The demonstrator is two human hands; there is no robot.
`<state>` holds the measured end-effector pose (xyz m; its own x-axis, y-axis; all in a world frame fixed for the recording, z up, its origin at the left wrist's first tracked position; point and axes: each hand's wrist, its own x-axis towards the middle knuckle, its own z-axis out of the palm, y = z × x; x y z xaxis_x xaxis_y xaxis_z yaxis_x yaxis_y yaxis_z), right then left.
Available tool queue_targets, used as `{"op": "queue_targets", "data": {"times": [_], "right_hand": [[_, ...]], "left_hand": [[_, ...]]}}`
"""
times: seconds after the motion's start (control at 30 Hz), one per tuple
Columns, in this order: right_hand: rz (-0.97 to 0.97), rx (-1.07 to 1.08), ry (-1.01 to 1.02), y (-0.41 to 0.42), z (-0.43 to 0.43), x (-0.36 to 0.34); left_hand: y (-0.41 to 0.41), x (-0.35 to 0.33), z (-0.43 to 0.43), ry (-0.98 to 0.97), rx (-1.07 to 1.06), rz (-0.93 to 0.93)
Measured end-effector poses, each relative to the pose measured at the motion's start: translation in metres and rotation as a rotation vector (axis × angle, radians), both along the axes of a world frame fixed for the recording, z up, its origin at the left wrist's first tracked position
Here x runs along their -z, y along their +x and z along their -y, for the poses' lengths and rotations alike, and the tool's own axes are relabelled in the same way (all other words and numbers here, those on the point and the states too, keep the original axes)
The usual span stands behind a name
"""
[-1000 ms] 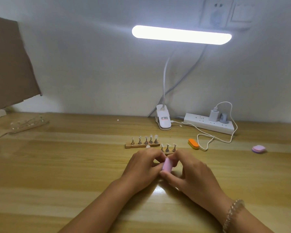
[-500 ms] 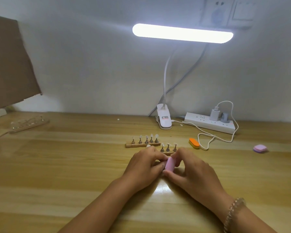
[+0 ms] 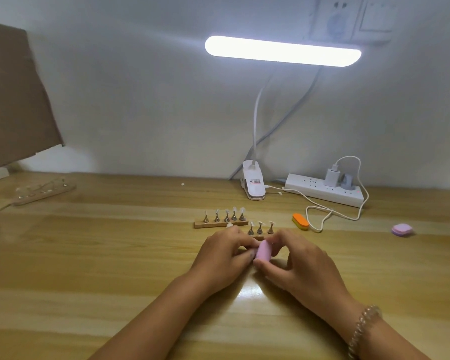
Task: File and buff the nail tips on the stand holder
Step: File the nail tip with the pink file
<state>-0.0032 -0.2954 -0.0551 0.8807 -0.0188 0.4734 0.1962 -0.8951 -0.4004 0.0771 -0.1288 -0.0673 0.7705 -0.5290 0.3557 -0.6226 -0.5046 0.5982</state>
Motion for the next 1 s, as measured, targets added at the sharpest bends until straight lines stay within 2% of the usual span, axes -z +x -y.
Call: {"op": "queue_targets", "data": {"times": [0.07, 0.2, 0.3, 0.43, 0.53, 0.63, 0.77, 0.9, 1.0], "right_hand": [[0.031, 0.043, 0.035, 0.0011, 0.0018, 0.0004], [-0.027, -0.023, -0.003, -0.0011, -0.0029, 0.0], [0.025, 0.05, 0.059, 0.0, 0.0, 0.0001], [-0.062, -0.044, 0.009, -0.0032, -0.0035, 0.0008], [-0.038, -0.016, 0.047, -0.0021, -0.0013, 0.002], [-0.051, -0.04, 0.002, -0.0051, -0.005, 0.0012], [0.006, 0.082, 0.115, -0.0035, 0.0, -0.0001], [-0.083, 0.061, 0.036, -0.0032, -0.0002, 0.0005], [-0.037, 0.095, 0.097, -0.0003, 0.0017, 0.0008]], "left_hand": [[0.0005, 0.001, 0.0, -0.014, -0.008, -0.01], [0.0, 0.0008, -0.0002, -0.016, 0.001, -0.01], [0.0002, 0.0008, 0.0003, -0.03, -0.017, -0.019], [-0.0006, -0.0002, 0.0011, -0.02, -0.018, -0.03], [-0.0011, -0.0004, 0.0013, -0.011, -0.036, -0.037], [-0.0017, -0.0003, 0.0007, 0.002, -0.035, -0.029], [-0.0017, -0.0008, 0.001, -0.018, -0.027, -0.015], [-0.0013, -0.0003, 0.0009, -0.043, -0.023, 0.002], [-0.0013, -0.001, 0.0004, -0.042, -0.036, 0.004]]}}
